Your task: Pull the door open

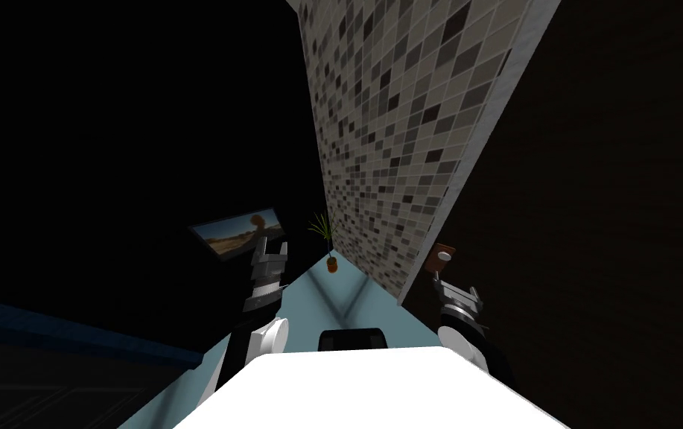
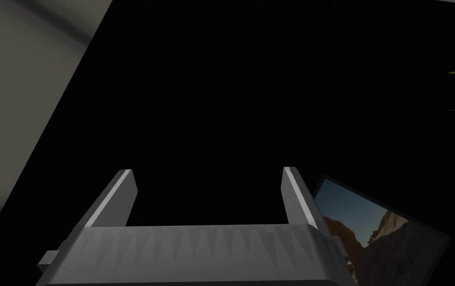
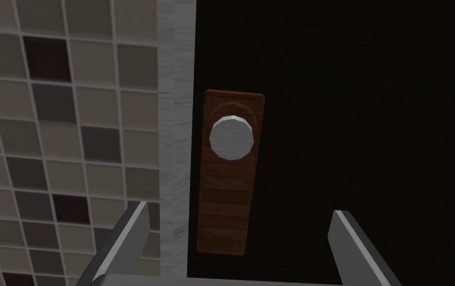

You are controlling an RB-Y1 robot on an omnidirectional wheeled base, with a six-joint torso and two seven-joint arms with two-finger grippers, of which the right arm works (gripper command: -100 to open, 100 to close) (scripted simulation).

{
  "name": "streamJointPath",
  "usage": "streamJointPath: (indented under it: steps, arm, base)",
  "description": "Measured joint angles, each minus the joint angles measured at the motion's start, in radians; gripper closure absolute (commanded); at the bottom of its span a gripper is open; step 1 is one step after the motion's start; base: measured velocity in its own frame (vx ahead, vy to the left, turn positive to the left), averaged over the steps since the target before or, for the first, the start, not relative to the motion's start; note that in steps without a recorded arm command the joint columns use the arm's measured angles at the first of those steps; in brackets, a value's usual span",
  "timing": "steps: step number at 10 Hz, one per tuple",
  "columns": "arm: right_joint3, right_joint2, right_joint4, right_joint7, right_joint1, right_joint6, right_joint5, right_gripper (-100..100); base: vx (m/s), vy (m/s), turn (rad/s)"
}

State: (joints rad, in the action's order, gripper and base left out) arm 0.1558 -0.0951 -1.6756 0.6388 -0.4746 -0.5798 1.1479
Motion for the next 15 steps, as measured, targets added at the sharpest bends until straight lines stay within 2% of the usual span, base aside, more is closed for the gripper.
streamJointPath:
  steps: [2, 3, 5, 13, 15]
  arm:
    - [0.004, 0.001, 0.021, 0.019, -0.003, -0.003, 0.033, -100]
    - [0.005, 0.001, 0.022, 0.020, -0.002, -0.003, 0.035, -100]
    - [0.010, -0.043, 0.060, 0.060, 0.013, 0.005, 0.034, -100]
    - [0.025, -0.184, 0.181, 0.205, 0.059, 0.028, 0.030, -100]
    - [0.030, -0.220, 0.218, 0.238, 0.079, 0.037, 0.030, -100]
  base:
    - [0.080, -0.075, 0.075]
    - [0.079, -0.037, -0.082]
    - [0.140, -0.016, -0.058]
    - [0.099, -0.020, -0.051]
    - [0.117, -0.035, -0.056]
